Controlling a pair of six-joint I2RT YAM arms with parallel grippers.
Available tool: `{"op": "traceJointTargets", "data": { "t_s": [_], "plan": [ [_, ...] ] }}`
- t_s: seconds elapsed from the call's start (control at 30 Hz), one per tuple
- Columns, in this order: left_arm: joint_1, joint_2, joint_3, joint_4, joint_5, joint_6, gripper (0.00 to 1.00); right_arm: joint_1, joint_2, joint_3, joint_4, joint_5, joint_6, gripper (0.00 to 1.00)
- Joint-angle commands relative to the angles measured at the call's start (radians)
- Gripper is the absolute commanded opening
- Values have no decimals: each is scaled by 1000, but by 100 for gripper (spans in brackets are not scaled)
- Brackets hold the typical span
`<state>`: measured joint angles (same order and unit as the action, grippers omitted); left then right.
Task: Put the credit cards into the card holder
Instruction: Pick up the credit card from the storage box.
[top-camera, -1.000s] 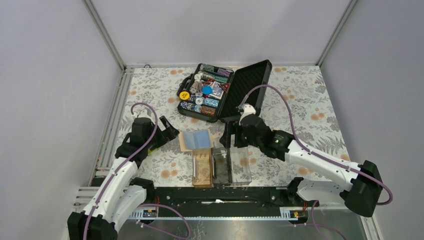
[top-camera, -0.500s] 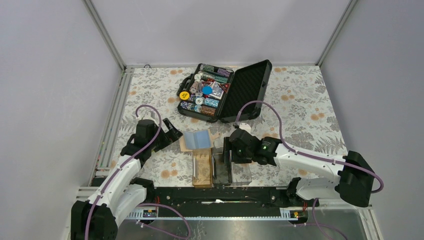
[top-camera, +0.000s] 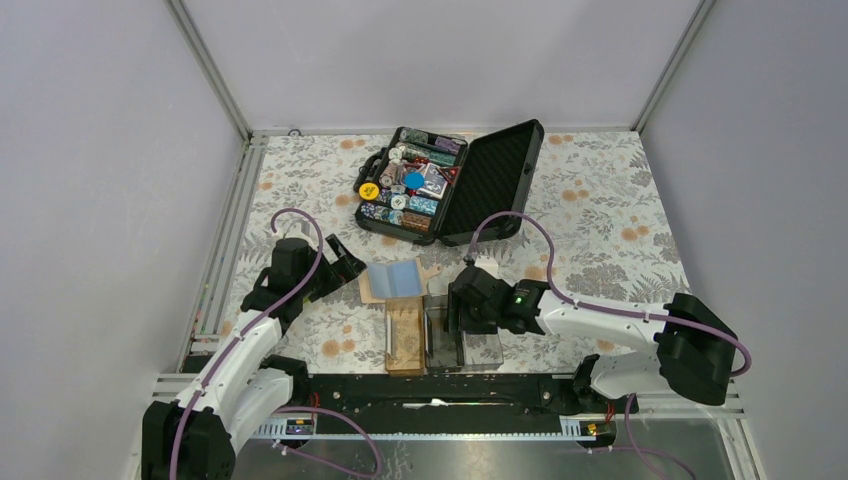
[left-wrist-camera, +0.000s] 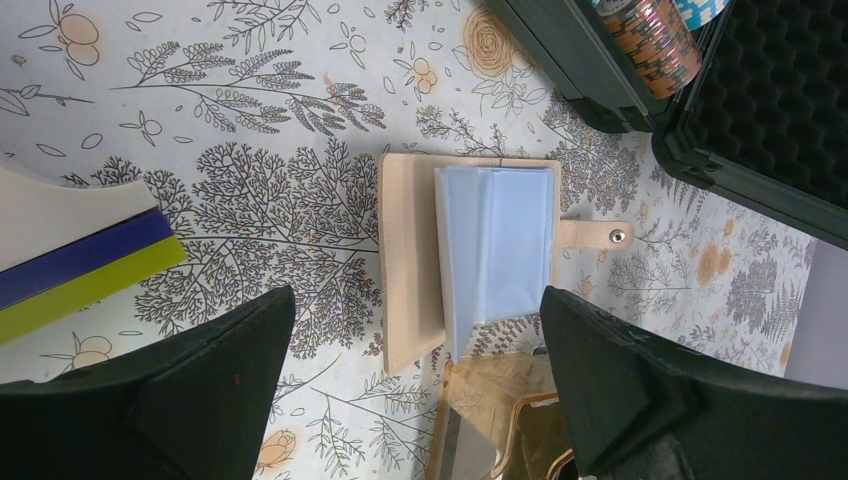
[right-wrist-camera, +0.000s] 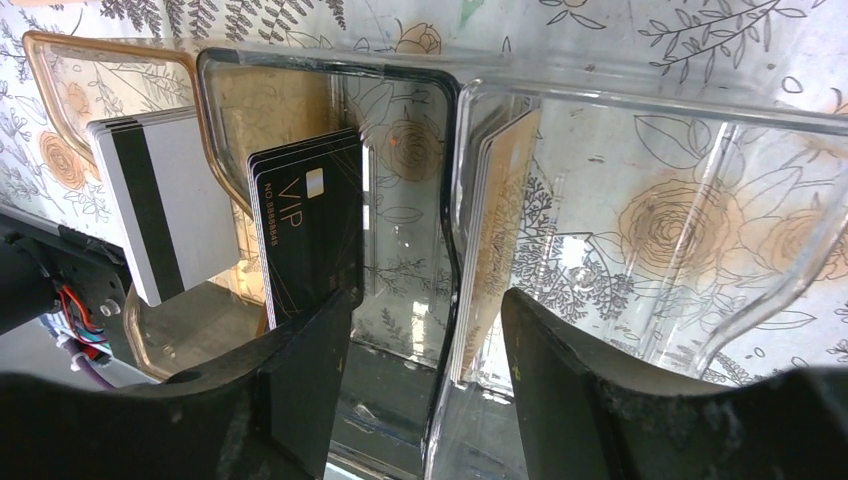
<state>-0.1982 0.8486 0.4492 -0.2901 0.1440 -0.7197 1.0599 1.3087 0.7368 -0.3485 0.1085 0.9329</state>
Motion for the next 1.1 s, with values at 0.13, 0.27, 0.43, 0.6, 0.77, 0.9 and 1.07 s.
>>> {"op": "traceJointTargets", "data": {
  "t_s": [0.13, 0.27, 0.43, 0.6, 0.77, 0.9, 1.07],
  "plan": [
    [-1, -8, 6, 39, 13, 2, 99, 11, 15, -1, 55, -28, 22, 60],
    [-1, -8, 5, 39, 11, 3, 99, 14, -5, 1, 55, -24, 25, 59],
    [-1, -6, 5, 39, 12, 3, 99, 14, -17, 6, 50, -23, 30, 57],
    [-1, -3, 5, 40, 12, 3, 99, 16, -29, 19, 28, -14, 30, 56],
    [-1, -1, 3, 42, 12, 3, 99, 18, -49, 21, 16, -4, 36, 55],
    [-1, 0, 3, 42, 13, 2, 99, 18, -60, 20, 8, 5, 38, 54],
    [-1, 0, 5, 40, 13, 2, 99, 20, -55, 18, 6, 3, 40, 49]
  ]
}}
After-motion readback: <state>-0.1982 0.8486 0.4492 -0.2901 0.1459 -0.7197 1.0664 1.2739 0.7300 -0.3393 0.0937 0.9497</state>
